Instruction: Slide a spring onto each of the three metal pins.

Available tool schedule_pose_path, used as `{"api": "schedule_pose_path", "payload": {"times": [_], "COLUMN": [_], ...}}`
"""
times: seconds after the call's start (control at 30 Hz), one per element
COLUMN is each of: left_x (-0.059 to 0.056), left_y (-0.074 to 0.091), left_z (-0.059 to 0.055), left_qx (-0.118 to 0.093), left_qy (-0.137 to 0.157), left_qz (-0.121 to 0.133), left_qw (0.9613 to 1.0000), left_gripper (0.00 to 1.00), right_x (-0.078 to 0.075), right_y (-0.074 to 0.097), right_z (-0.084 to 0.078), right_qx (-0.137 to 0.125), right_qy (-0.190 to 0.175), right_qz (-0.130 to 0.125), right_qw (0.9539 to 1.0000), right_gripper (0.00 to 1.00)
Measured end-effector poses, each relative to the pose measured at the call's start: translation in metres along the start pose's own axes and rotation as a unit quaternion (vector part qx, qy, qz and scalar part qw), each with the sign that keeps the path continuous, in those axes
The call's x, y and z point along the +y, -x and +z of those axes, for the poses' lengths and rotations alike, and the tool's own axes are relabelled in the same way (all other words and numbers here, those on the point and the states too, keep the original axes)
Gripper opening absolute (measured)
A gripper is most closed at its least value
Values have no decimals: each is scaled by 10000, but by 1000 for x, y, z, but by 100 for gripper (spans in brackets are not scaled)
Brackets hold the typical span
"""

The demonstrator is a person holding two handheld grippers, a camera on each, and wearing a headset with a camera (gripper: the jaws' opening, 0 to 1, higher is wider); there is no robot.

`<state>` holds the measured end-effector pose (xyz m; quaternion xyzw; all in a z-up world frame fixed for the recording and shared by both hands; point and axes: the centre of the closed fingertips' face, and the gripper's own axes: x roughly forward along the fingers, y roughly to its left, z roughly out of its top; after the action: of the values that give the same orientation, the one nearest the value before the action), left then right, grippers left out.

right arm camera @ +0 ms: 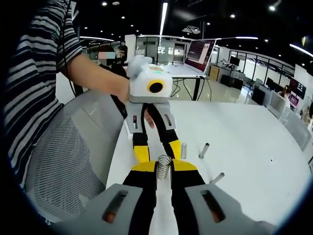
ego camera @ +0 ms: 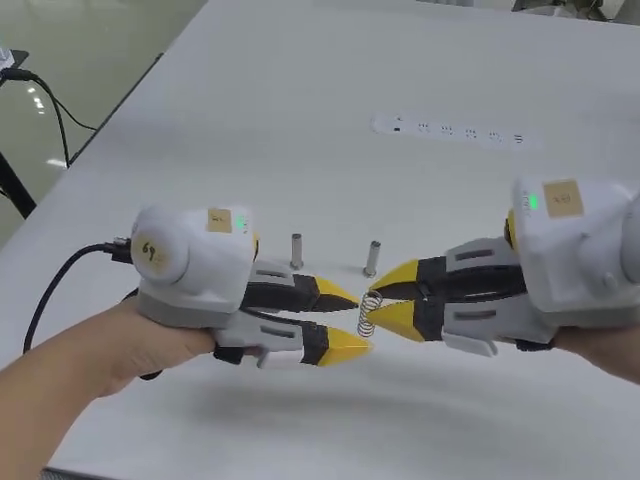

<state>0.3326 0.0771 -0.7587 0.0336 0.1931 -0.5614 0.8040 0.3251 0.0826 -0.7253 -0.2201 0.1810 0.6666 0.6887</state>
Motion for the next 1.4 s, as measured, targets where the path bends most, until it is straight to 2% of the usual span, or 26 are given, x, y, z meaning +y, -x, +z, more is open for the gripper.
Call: {"api": "schedule_pose_path", "payload": {"times": [0.27, 0.47, 0.6, 0.8, 0.93, 1.13, 1.3, 1.4], "left_x": [13, 22, 29, 41, 47, 52, 54, 56], "left_y": [20, 35, 46, 63, 73, 83, 88, 91], "left_z": [-3, -8, -11, -17, -23, -33, -42, -44], "left_qx": [-26, -10, -12, -36, -22, 25, 106, 105], "left_qy": [212, 227, 280, 327, 368, 407, 524, 553], "left_qz": [362, 630, 836, 1189, 1381, 1578, 1647, 1709], "left_qw": [9991, 9978, 9961, 9924, 9897, 9866, 9849, 9837], "left_gripper": [31, 38, 43, 58, 64, 80, 88, 94], "right_x": [-3, -5, -8, -14, -20, -30, -37, -42], "right_y": [-1, -1, -1, 0, 0, -1, -1, -2], "right_z": [-4, -5, -6, -7, -12, -24, -32, -34], "right_qx": [49, 64, 68, 53, 65, 143, 190, 203], "right_qy": [22, 42, 48, 19, -26, -114, -184, -205], "right_qz": [-65, -160, -241, -397, -506, -670, -808, -887], "right_qw": [10000, 9998, 9997, 9992, 9987, 9976, 9964, 9956], "right_gripper": [7, 7, 7, 7, 7, 7, 7, 7]}}
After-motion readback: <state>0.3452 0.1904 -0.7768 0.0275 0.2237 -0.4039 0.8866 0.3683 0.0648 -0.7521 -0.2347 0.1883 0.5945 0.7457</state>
